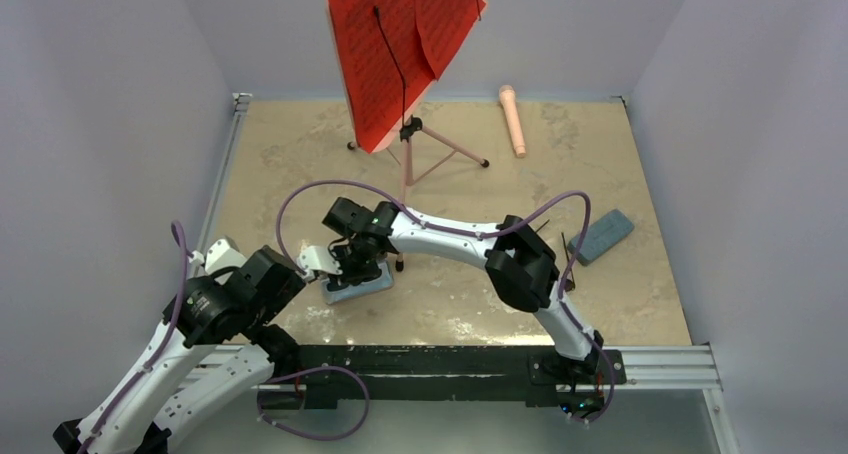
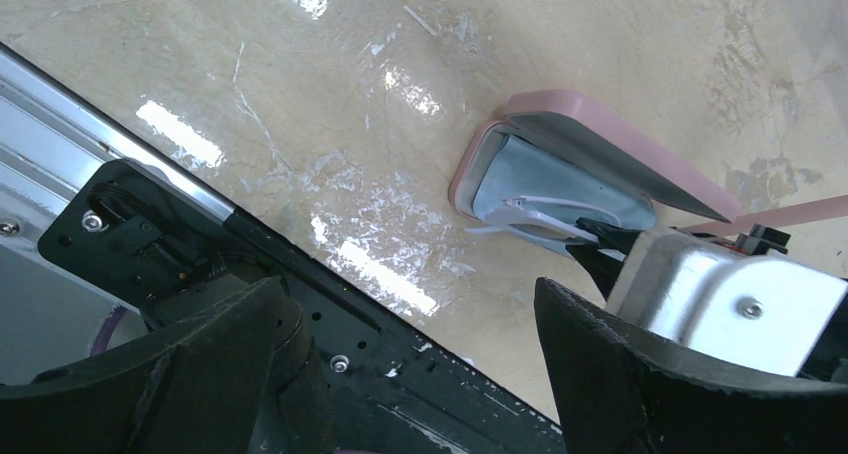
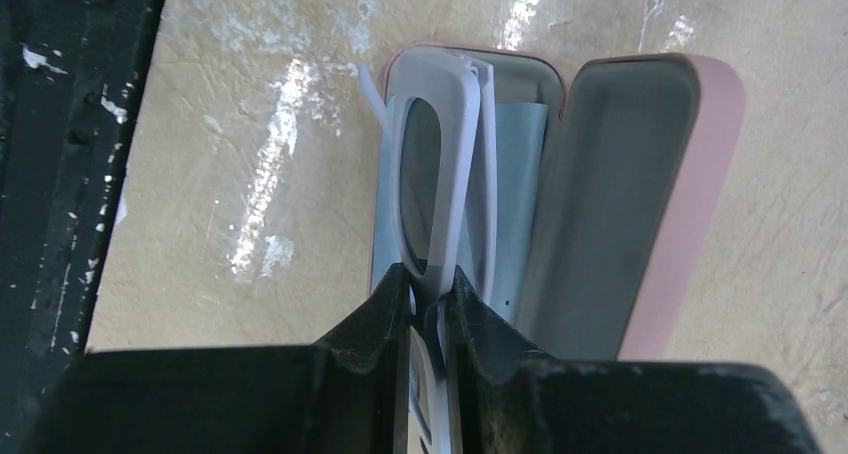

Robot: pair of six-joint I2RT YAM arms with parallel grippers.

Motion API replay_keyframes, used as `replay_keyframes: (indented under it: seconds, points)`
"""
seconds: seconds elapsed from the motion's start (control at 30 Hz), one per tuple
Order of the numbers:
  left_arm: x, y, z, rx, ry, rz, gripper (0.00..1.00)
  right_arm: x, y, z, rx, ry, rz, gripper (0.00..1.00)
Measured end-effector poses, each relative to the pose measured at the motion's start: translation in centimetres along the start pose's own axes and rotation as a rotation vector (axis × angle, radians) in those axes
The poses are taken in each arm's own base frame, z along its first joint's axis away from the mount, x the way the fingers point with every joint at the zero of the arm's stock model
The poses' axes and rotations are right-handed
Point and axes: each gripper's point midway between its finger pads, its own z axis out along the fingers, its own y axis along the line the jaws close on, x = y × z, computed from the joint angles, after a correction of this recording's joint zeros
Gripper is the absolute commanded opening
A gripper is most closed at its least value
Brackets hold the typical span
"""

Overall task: Organize the sunglasses
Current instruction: Place the sunglasses in the sunglasses case.

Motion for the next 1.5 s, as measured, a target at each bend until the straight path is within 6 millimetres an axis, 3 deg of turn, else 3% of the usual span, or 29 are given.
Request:
replay_keyframes:
  seconds: [0.27, 0.7, 1.13, 1.5]
  points:
    - [0.0, 0.0, 0.0, -0.004, 0.000, 0.002, 1.00, 0.9, 0.1, 1.8, -0.024, 0.040, 0.027, 0.00]
    - [0.0, 0.2, 0.2, -0.011, -0.006, 0.014, 1.00, 0.6, 0.3, 2.1, -0.018, 0.055, 0.098, 0.00]
    - [-0.2, -0.1, 0.3, 0.002, -0.016, 0.023, 1.00, 0.0, 0.6, 1.0, 0.001, 0.026, 0.123, 0.02]
    - [0.1, -0.5, 0.3, 0.017, -0.004, 0.025, 1.00, -0.7, -0.8, 1.0, 0.061, -0.007, 0.183, 0.04]
